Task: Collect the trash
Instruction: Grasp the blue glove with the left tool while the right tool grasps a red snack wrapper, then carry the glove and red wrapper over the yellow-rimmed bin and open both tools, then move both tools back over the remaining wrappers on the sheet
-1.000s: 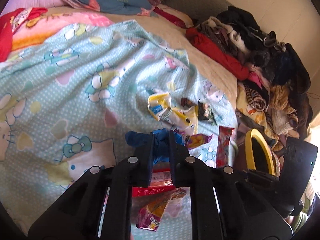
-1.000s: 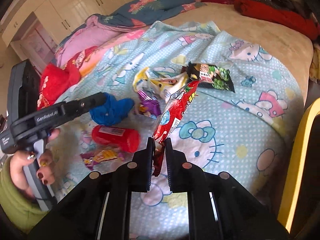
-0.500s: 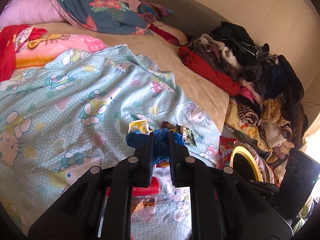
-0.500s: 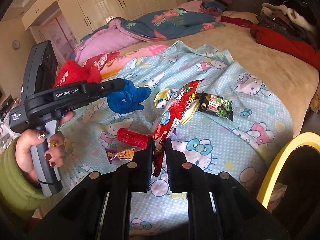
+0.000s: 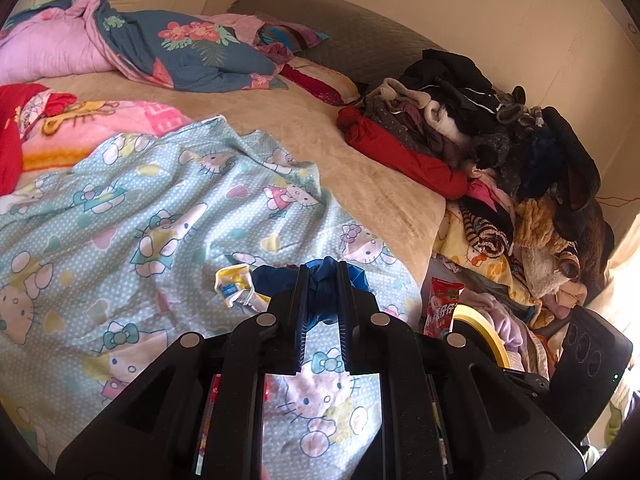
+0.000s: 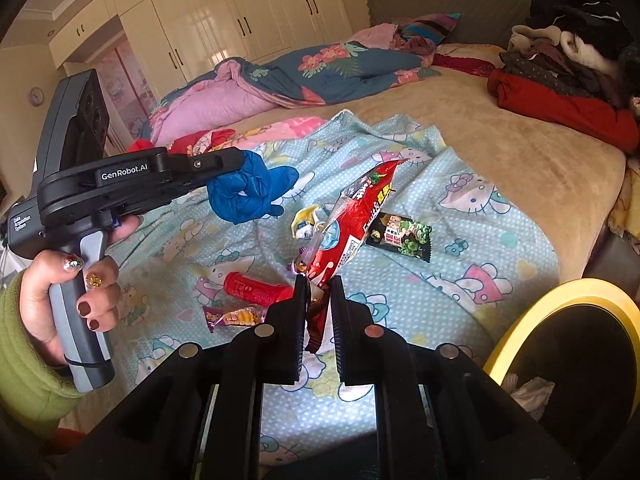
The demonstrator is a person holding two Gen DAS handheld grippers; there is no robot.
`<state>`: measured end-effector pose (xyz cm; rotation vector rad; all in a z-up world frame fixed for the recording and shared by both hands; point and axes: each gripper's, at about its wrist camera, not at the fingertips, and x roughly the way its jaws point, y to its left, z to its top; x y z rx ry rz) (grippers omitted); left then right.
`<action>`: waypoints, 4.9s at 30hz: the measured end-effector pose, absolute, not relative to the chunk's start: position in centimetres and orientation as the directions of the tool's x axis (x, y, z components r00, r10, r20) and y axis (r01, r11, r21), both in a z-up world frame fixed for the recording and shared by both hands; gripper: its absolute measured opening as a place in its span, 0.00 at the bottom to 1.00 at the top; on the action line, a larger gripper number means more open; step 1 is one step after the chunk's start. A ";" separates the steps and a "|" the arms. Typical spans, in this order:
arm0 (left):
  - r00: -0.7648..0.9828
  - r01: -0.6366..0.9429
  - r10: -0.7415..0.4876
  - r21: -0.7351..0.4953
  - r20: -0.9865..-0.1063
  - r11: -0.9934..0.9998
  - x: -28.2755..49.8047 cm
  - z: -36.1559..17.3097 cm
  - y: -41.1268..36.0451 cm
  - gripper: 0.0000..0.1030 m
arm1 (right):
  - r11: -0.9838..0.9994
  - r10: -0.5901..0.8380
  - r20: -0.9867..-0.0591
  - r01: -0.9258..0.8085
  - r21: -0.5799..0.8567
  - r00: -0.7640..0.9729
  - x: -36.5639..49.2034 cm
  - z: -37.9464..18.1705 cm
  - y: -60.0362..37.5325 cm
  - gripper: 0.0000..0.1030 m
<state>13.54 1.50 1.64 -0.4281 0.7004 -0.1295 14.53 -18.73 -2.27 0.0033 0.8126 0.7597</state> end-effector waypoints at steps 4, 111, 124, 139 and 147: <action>0.768 -0.018 -0.255 -0.418 -0.588 0.908 13.6 2.4 0.3 0.08 | 0.744 0.615 -0.638 -0.609 0.276 0.463 14.3 -1.5 -19.9 0.12; 0.606 0.318 -0.447 -0.314 -0.659 0.895 17.2 -1.7 -22.9 0.89 | 0.946 0.291 -0.613 -0.124 0.300 0.735 9.2 -3.7 -45.5 0.81; 0.686 0.287 -0.423 -0.315 -0.592 0.905 15.8 0.4 -19.2 0.89 | 0.943 0.300 -0.566 -0.150 0.297 0.768 9.2 -1.5 -42.9 0.86; 0.750 0.208 -0.372 -0.339 -0.547 0.918 15.7 1.5 -14.1 0.89 | 0.936 0.348 -0.567 -0.239 0.259 0.746 10.4 -0.7 -37.1 0.87; 0.776 0.167 -0.342 -0.351 -0.529 0.921 15.9 2.0 -11.5 0.89 | 0.929 0.371 -0.569 -0.277 0.247 0.734 11.2 -0.4 -34.5 0.87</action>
